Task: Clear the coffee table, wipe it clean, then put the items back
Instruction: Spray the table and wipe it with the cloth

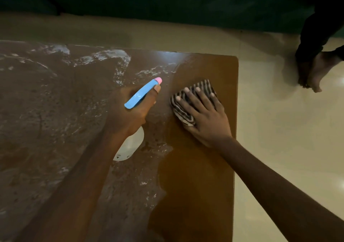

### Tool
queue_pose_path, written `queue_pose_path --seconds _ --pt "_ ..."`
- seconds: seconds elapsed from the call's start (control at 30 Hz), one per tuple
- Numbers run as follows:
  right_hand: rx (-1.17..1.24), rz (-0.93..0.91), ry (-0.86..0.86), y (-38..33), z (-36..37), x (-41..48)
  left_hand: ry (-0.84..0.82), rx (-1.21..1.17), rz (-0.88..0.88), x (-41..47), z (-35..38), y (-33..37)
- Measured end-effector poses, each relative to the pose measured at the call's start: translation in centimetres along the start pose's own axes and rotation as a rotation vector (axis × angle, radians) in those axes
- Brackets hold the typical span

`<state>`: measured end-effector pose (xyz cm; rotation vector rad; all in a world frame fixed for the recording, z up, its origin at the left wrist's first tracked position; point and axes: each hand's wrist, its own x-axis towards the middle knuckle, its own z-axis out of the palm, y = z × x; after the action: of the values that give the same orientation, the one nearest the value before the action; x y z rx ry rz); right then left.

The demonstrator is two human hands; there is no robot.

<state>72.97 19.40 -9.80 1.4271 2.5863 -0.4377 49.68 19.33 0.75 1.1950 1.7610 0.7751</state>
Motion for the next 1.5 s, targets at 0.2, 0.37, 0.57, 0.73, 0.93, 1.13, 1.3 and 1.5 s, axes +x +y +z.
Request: queue_pose_path --seconds 0.2,0.37,0.57,0.73,0.93,1.13,1.3,1.5 --pt "0.099 0.353 0.053 6.3 -1.5 0.4 0.007 0.0 0.007 -0.2 0.1 -0.1" --pt "0.141 0.524 0.109 3.9 -3.1 8.4 0.016 -0.007 -0.01 0.0 0.2 -0.3" --pt "0.041 0.112 0.021 0.2 -1.3 4.9 -0.011 -0.002 -0.124 -0.1 -0.6 0.0" --pt "0.061 0.213 0.023 1.5 -0.4 0.1 -0.048 0.071 -0.184 0.0 -1.4 0.5" --pt "0.206 0.43 0.075 0.5 -1.0 0.4 -0.04 0.197 -0.152 1.2 -3.1 -0.3" --pt "0.245 0.603 0.125 -0.4 -1.4 3.7 -0.058 0.202 -0.184 2.7 -5.6 -2.4" --pt "0.234 0.638 0.139 -2.1 -2.5 9.1 -0.044 0.198 -0.083 3.0 -8.6 -3.6" --pt "0.167 0.37 0.087 -10.2 -3.1 15.6 0.038 0.083 -0.074 2.7 -12.0 -5.3"
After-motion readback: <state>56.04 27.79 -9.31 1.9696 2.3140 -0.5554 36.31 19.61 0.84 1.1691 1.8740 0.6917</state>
